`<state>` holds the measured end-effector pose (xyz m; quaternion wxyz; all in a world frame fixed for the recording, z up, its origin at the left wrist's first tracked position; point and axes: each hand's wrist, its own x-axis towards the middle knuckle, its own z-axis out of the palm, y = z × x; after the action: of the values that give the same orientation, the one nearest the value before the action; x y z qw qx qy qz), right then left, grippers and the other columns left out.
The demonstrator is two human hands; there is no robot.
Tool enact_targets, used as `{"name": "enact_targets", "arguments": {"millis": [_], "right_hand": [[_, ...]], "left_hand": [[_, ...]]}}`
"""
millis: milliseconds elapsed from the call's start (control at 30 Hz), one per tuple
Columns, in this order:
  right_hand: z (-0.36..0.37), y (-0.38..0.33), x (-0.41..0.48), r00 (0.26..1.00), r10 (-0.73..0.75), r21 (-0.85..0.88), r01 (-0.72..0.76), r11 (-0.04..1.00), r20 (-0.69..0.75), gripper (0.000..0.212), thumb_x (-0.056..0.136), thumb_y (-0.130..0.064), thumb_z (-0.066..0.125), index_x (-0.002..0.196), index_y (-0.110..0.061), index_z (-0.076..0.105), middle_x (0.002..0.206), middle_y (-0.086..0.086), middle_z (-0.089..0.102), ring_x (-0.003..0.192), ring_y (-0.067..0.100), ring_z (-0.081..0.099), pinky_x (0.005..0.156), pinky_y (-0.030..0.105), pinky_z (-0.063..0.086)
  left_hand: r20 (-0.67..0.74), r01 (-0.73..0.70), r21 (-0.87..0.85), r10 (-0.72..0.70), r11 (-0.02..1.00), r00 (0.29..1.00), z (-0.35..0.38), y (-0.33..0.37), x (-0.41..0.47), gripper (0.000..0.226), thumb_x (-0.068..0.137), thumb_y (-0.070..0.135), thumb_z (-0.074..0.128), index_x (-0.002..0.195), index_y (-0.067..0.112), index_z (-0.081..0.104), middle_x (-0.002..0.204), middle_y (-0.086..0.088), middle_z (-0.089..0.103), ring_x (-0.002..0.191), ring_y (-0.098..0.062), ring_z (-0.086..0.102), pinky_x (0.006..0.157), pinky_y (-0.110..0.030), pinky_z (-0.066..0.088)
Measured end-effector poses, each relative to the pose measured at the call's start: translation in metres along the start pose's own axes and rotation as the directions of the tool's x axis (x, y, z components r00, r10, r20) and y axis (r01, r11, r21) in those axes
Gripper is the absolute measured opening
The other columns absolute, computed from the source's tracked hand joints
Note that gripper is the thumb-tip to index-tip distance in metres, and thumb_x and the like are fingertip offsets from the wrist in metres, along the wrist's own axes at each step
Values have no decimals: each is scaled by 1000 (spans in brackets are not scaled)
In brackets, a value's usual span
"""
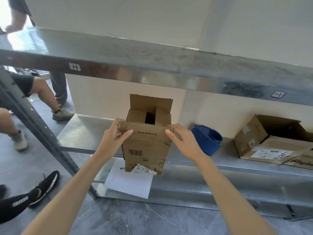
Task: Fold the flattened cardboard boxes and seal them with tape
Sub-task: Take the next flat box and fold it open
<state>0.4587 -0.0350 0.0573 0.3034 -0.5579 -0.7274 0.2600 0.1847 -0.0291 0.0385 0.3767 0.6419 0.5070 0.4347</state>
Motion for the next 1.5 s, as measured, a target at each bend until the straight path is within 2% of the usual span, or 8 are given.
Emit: {"name": "enact_targets", "arguments": {"millis": [367,500,600,700,967,1167,1333,1500], "right_hand": [[15,4,5,998,44,13,-43,999,-51,58,94,-61,35,93,-18,74,117,-9,60,109,11,53,90,31,45],[24,0,13,982,102,-5,-104,995,-159,34,100,-37,54,67,-28,51,93,-2,58,91,21,54,79,37,48],[27,0,19,953,156,61,-145,988,-260,22,91,-32,70,102,-15,60,107,1,57,90,14,58,83,34,54],[21,3,25,957,187,99,-169,981,-221,78,83,-32,79,147,-28,35,134,-6,43,100,4,52,88,27,51],[6,3,48,988,153,194,-148,970,-13,116,81,-17,82,155,-45,-2,160,-12,18,133,8,36,109,38,39],[10,15,34,989,143,-66,-141,988,33,45,96,-46,59,140,-39,49,142,-13,28,125,5,43,104,35,45],[24,15,19,965,219,96,-234,968,144,61,88,-72,43,145,-59,26,163,-15,20,148,15,25,120,43,27],[24,10,19,966,237,202,-254,946,104,57,87,-64,58,138,-60,33,145,-31,33,142,7,30,118,42,29]], "left_hand": [[-36,14,19,-13,1000,999,-3,-10,5,44,82,49,66,115,27,49,106,18,70,98,-5,68,88,-35,58],[-164,27,112,-8,993,986,3,-10,13,44,84,37,78,112,26,46,97,7,72,100,-19,67,87,-48,55],[-180,6,205,31,979,983,5,-11,18,52,81,40,80,116,34,42,105,11,69,106,-18,63,91,-45,50],[-150,-7,272,50,962,988,-2,-17,27,74,74,42,85,130,37,38,132,20,46,121,-11,53,90,-43,49],[166,-70,167,42,983,985,-21,-24,64,121,69,37,88,156,43,5,164,17,12,141,-16,37,113,-44,38],[269,-92,219,30,971,963,-24,-38,66,71,72,53,76,136,45,47,147,15,34,132,-12,47,114,-44,39],[259,-10,102,-16,995,966,-19,-46,55,60,78,56,71,133,54,48,151,21,36,128,18,38,106,-22,36],[246,20,47,-31,999,969,-19,-34,55,61,76,52,74,132,49,52,143,23,49,128,14,43,103,-17,37]]}}
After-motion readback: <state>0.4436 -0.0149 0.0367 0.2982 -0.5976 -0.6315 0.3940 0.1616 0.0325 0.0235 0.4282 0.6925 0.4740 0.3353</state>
